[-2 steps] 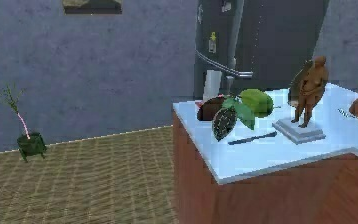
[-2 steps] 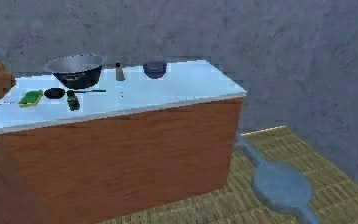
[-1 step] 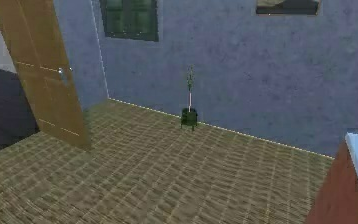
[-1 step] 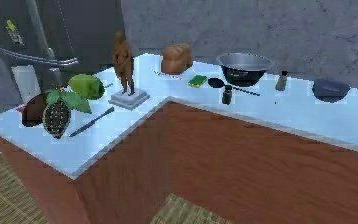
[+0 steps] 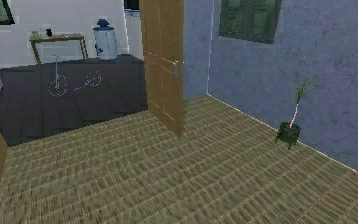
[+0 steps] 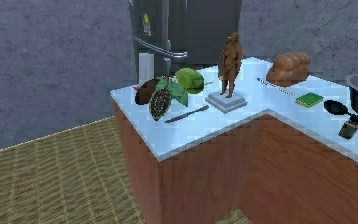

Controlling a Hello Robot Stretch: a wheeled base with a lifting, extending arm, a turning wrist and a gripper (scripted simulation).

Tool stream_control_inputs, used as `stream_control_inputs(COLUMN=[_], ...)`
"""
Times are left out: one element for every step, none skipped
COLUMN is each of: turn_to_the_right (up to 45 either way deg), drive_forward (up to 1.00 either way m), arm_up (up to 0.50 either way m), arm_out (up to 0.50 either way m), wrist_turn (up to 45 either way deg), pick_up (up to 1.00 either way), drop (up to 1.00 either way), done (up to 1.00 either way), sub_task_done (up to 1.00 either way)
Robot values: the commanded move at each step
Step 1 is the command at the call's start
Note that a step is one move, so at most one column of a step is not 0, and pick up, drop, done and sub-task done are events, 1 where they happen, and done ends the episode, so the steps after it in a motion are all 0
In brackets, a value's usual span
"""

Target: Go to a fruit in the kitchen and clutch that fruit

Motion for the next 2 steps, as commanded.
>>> stream_control_inputs(turn_to_the_right=[0.0,0.0], drive_forward=[0.00,0.00], arm_up=[0.50,0.38], arm_out=[0.00,0.00], wrist_turn=[0.0,0.0], pick_up=[0.00,0.00], drop=[0.00,0.00], done=[0.00,0.00], sub_task_done=[0.00,0.00])
